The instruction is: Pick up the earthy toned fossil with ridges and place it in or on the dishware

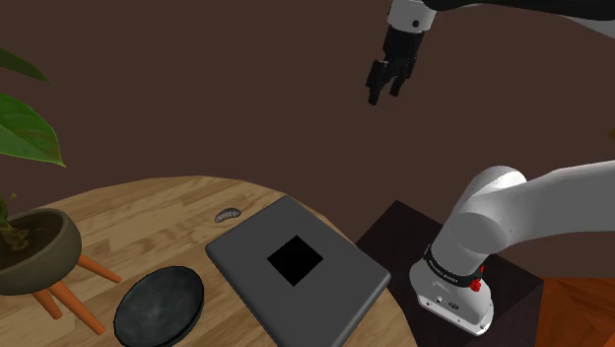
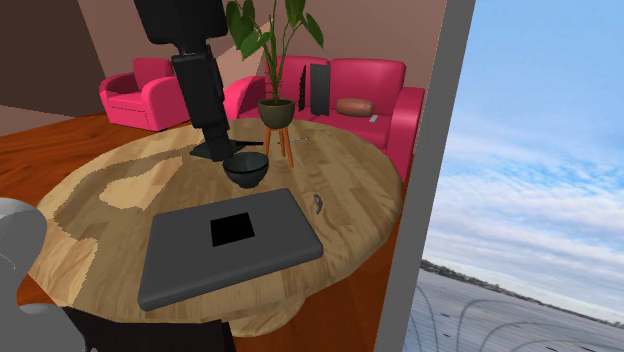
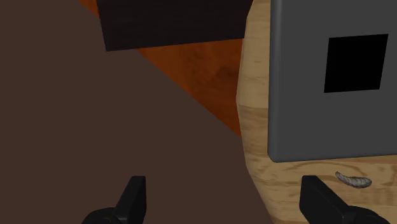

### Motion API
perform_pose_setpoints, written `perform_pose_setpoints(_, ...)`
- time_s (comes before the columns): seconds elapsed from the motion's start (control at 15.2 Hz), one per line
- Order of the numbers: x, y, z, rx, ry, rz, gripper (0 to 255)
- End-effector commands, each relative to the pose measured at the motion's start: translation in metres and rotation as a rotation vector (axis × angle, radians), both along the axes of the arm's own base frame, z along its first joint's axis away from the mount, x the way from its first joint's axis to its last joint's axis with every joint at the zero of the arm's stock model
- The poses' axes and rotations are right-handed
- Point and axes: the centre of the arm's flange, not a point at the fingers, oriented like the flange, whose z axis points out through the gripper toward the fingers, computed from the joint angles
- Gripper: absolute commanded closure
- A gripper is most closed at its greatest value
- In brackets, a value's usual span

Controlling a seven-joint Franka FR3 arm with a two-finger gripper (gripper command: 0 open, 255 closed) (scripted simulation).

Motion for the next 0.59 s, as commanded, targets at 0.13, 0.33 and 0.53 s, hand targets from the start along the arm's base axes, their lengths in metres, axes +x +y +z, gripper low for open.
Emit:
perform_pose_setpoints(0.13,0.02,0.005,-0.016,0.002,0.004,0.047,0)
perform_pose_setpoints(0.33,0.05,0.015,-0.04,0.005,0.009,0.117,0)
perform_pose_setpoints(0.53,0.08,0.027,-0.064,0.009,0.015,0.188,0)
